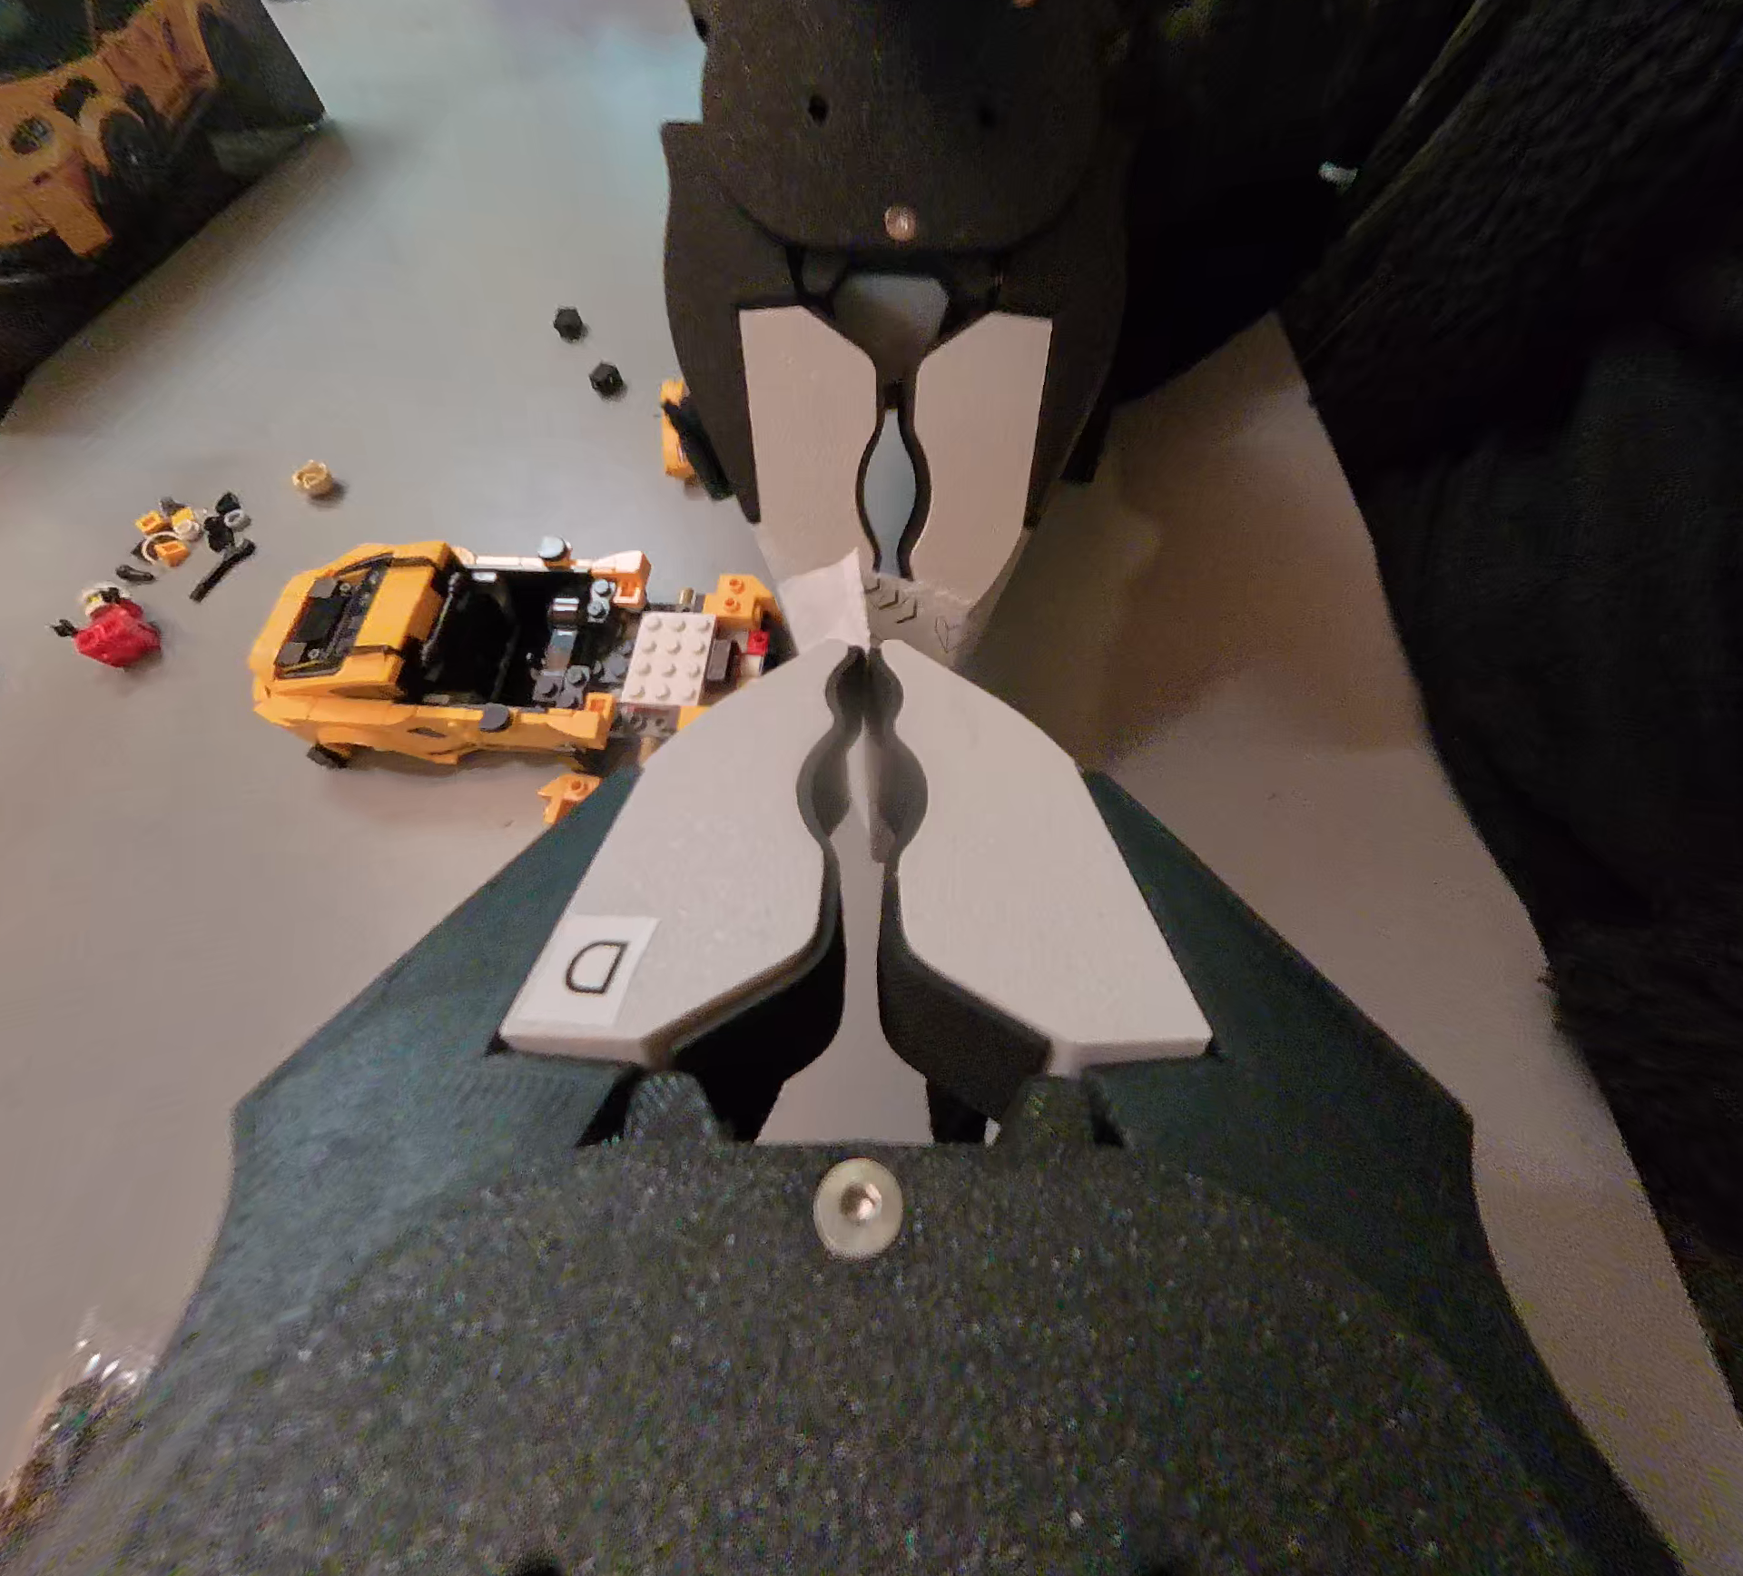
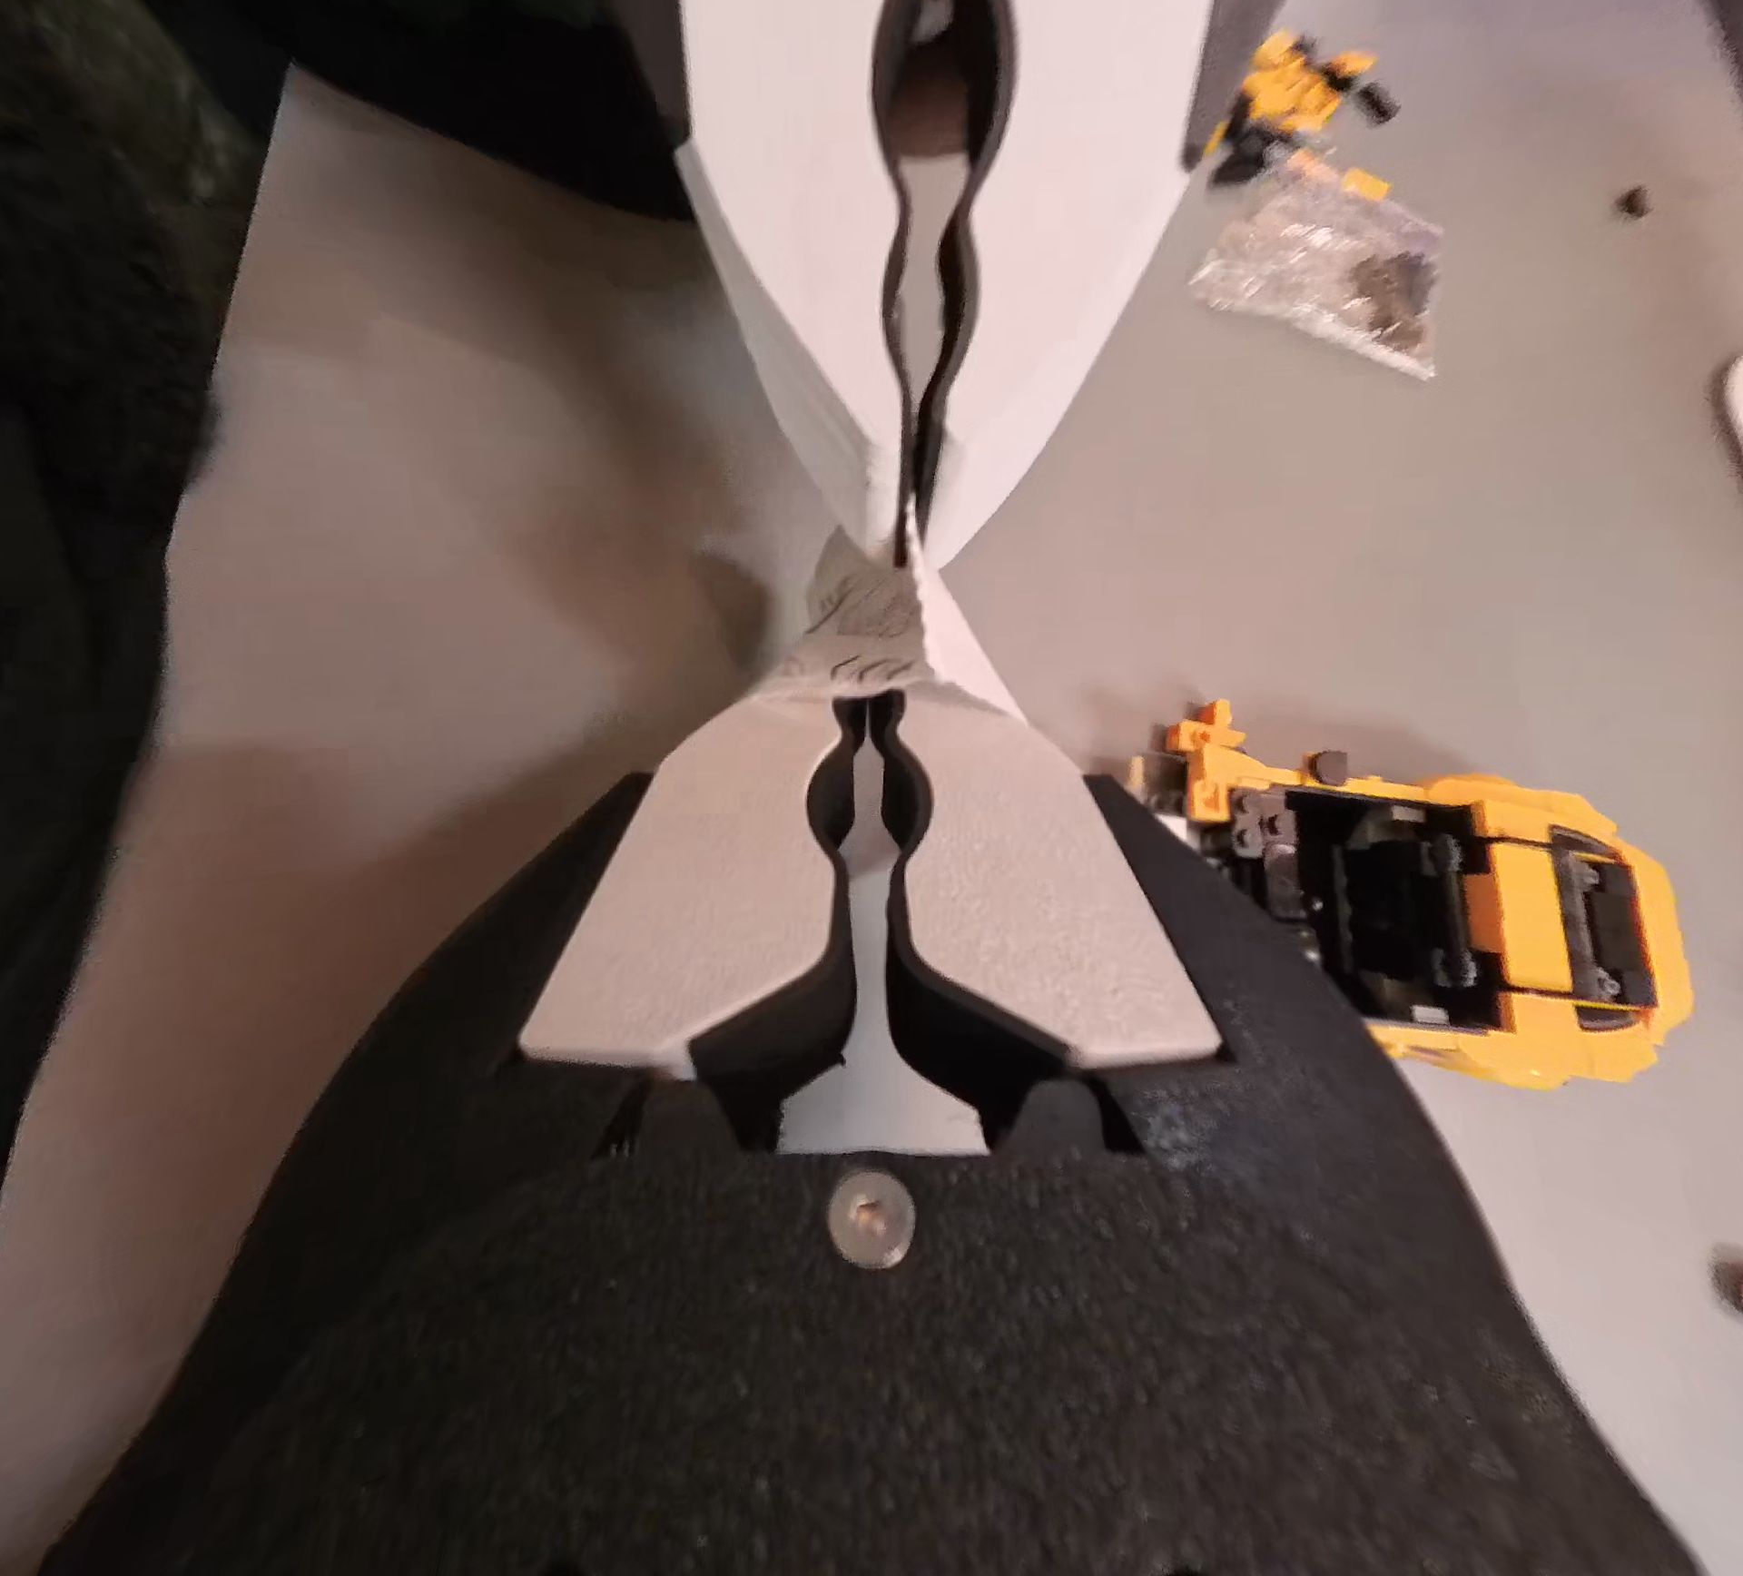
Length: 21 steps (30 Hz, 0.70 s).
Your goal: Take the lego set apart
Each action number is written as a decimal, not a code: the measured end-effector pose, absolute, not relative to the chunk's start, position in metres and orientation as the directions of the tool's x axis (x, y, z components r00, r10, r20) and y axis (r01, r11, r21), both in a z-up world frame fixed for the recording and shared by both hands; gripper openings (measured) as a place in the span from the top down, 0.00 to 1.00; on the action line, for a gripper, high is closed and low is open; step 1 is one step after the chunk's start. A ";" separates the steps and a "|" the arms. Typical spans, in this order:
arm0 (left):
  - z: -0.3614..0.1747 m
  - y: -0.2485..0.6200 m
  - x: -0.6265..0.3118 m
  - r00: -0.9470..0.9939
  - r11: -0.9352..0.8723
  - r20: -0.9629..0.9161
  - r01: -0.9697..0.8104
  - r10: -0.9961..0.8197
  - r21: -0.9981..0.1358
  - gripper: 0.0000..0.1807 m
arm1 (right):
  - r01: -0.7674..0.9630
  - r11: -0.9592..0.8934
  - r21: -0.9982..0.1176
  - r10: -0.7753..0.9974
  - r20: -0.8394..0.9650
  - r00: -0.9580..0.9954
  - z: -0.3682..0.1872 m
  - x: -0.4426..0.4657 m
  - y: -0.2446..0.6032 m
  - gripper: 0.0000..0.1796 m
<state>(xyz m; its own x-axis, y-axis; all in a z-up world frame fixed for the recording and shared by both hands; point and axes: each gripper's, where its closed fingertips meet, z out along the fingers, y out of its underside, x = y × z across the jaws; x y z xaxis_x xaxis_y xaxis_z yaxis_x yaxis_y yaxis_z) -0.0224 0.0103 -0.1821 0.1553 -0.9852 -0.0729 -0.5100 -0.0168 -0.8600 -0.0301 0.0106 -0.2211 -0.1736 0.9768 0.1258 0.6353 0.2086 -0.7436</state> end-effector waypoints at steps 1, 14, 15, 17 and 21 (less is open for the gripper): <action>-0.178 0.010 -0.022 0.155 -0.028 -0.054 -0.482 -0.986 -0.876 1.00 | 0.604 0.194 -0.773 0.981 0.136 -0.141 -0.216 -0.034 0.013 1.00; -0.149 0.010 -0.022 0.154 -0.024 -0.028 -0.327 -0.988 -0.945 1.00 | 0.353 0.136 -0.926 0.989 0.148 0.006 -0.175 -0.049 0.018 0.93; -0.149 0.009 -0.022 0.147 -0.022 -0.028 -0.328 -0.989 -0.944 1.00 | 0.349 0.148 -0.925 0.987 0.159 0.002 -0.174 -0.049 0.016 0.92; -0.149 0.006 -0.022 0.134 -0.016 -0.031 -0.333 -0.991 -0.943 1.00 | 0.341 0.161 -0.926 0.986 0.168 -0.008 -0.174 -0.050 0.013 0.90; -0.147 0.003 -0.021 0.117 -0.015 -0.024 -0.320 -0.993 -0.947 1.00 | 0.301 0.152 -0.941 0.988 0.146 -0.042 -0.169 -0.051 0.007 0.87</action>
